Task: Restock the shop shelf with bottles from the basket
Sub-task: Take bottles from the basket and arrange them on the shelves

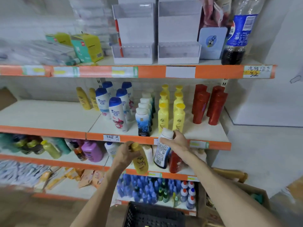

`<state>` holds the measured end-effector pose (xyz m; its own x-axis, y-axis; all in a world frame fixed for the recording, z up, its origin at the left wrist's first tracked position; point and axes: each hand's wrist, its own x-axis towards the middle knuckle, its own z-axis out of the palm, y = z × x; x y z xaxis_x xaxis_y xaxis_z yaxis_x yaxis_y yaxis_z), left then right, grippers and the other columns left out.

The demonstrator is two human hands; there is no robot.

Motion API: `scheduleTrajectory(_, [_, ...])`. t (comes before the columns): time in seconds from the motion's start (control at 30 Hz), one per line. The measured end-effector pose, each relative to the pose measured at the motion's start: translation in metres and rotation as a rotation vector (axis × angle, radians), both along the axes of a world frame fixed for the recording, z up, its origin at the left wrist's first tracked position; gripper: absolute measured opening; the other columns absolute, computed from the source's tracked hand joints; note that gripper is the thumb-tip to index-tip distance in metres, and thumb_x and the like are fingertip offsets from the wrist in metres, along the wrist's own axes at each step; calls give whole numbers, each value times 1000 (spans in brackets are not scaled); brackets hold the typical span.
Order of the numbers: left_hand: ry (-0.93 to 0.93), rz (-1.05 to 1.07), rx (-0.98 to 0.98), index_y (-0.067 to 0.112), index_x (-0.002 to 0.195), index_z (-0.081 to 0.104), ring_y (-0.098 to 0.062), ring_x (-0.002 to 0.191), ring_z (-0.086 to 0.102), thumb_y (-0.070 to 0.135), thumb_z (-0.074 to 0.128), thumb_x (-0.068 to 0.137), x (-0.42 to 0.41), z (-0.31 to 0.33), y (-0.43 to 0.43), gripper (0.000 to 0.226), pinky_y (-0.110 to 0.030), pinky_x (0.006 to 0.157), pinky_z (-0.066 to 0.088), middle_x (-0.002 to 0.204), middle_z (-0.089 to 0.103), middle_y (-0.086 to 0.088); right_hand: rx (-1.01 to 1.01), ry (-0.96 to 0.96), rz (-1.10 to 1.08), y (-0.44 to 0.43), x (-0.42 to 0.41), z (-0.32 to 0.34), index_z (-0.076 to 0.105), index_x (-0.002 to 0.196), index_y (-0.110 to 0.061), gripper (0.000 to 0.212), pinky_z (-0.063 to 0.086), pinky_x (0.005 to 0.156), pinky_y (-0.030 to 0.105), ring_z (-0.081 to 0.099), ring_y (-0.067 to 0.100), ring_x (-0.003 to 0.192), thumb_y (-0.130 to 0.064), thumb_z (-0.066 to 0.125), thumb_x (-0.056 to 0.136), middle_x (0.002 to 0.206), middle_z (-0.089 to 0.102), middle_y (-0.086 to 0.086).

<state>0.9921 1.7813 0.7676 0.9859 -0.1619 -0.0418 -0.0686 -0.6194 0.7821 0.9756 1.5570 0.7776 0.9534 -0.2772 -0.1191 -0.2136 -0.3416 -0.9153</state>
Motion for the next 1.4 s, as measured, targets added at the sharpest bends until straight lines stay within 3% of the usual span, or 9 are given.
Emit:
scheduleTrajectory(0.17, [-8,63,-43,27,79,61,-8,66,57,20,81,67,10,2,107,24,-15,56,43,76,65,2,2,9,16,96,22,2,61,100,-19,37,51,71,30,65,21,88,-34,81,72,95,69,0])
scheduleTrajectory(0.27, [3,59,-40,17,92,65,-14,72,62,30,76,60,22,-2,173,36,-25,62,49,79,67,1,20,10,-41,155,32,-1,59,94,-23,46,57,79,43,67,23,90,-49,78,63,94,69,-1])
scheduleTrajectory(0.4, [-7,35,-68,15,98,66,-15,78,65,32,76,61,41,-7,242,42,-27,66,51,86,70,0,99,-36,-201,223,42,-4,49,92,-22,44,56,82,52,67,29,90,-43,78,67,89,62,-2])
scheduleTrajectory(0.47, [-2,23,-72,15,99,65,-12,77,63,25,80,67,49,-8,261,36,-25,65,50,86,69,1,148,-50,-274,245,41,-3,51,93,-20,43,59,79,43,66,27,85,-40,78,66,94,65,6])
scheduleTrajectory(0.57, [12,6,-99,15,98,65,-8,73,60,20,80,73,64,-7,272,30,-18,59,45,86,68,1,157,-50,-297,265,43,2,47,99,-15,35,48,52,20,56,21,67,-27,75,80,90,62,7])
scheduleTrajectory(0.77, [14,-64,-102,13,101,65,-17,85,65,19,80,74,90,-8,271,32,-23,69,52,91,70,-2,140,-142,-243,279,62,7,50,101,-17,29,42,59,26,57,16,73,-17,71,80,87,60,1])
scheduleTrajectory(0.93, [3,-67,-88,14,98,64,-14,78,64,18,80,74,112,3,281,29,-23,66,51,86,69,-1,135,-170,-94,296,88,12,56,96,-25,27,55,74,34,63,18,93,-14,67,74,104,66,0])
scheduleTrajectory(1.17, [-25,-5,-146,14,100,67,-19,83,68,23,83,70,149,17,308,35,-32,74,57,90,72,-1,209,-92,-85,327,122,13,50,108,-11,31,43,41,23,62,19,70,-15,69,83,92,57,7])
scheduleTrajectory(1.4, [-58,-28,-223,13,110,67,-18,92,66,21,84,69,213,28,324,46,-30,80,56,100,70,-2,109,-50,-152,350,155,12,47,107,-14,37,47,39,24,63,21,59,-26,71,82,85,60,7])
